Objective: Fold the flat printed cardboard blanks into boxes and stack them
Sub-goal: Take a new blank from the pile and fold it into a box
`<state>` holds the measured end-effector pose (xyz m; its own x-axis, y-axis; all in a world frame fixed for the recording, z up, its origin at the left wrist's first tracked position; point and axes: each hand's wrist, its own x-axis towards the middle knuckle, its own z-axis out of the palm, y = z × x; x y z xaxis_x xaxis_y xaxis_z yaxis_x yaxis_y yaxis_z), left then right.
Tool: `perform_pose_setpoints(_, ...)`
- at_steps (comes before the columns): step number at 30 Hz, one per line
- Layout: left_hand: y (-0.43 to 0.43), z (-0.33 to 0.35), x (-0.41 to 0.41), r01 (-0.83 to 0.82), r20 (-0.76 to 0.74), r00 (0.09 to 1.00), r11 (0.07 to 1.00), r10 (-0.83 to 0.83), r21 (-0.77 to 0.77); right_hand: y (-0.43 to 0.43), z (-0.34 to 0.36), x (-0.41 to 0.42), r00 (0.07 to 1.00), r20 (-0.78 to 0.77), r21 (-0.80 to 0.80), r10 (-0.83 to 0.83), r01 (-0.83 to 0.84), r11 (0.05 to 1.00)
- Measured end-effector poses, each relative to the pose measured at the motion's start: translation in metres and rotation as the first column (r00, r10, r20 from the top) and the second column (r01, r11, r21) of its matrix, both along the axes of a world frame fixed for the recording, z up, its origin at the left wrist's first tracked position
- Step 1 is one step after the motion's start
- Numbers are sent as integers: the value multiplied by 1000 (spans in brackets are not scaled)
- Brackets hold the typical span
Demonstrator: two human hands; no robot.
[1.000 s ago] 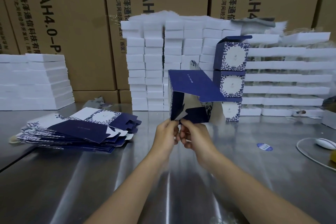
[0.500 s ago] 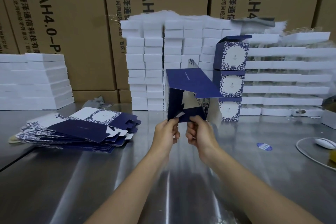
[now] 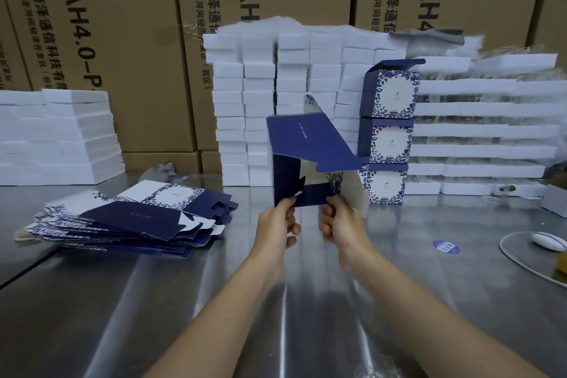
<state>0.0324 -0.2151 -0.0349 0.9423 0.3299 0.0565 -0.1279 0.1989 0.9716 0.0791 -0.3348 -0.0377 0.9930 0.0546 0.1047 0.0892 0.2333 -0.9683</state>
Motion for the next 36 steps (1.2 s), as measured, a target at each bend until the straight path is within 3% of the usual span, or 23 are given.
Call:
perform_pose_setpoints(6,7,-2,6,-6,28,1000,1000,6,3,-2,1,4,1000,6,13,-24,23,1000)
perform_pose_setpoints(11,6,-7,7,-11,11,1000,992,10,125,-9,-1,12,992,59,-61,-112,115,991)
perform_pose_setpoints(14,10,-7,7,-155,164,979,967,122,204,-15,1,15,963,216,-180,-164,204,962)
perform_pose_setpoints(17,16,0,2,-291,423,882,946,206,145,-21,-1,14,883,451,-362,-129,314,878)
perform_pose_setpoints(19,20,4,-2,-340,551,808,929,209,146,-24,-6,16,827,554,-433,-98,387,814)
perform_pose_setpoints(21,21,5,-5,-347,597,791,902,136,255,-27,-10,23,822,559,-481,-105,425,767)
perform_pose_setpoints(26,19,3,-2,-214,514,858,927,27,309,-27,-13,27,875,461,-569,-148,419,708)
perform_pose_setpoints(32,20,-12,10,-273,388,915,882,114,385,-34,-5,14,845,525,-615,-100,458,642)
perform_pose_setpoints(36,25,-19,15,-378,397,901,771,177,513,-35,-1,10,828,543,-620,-141,508,598)
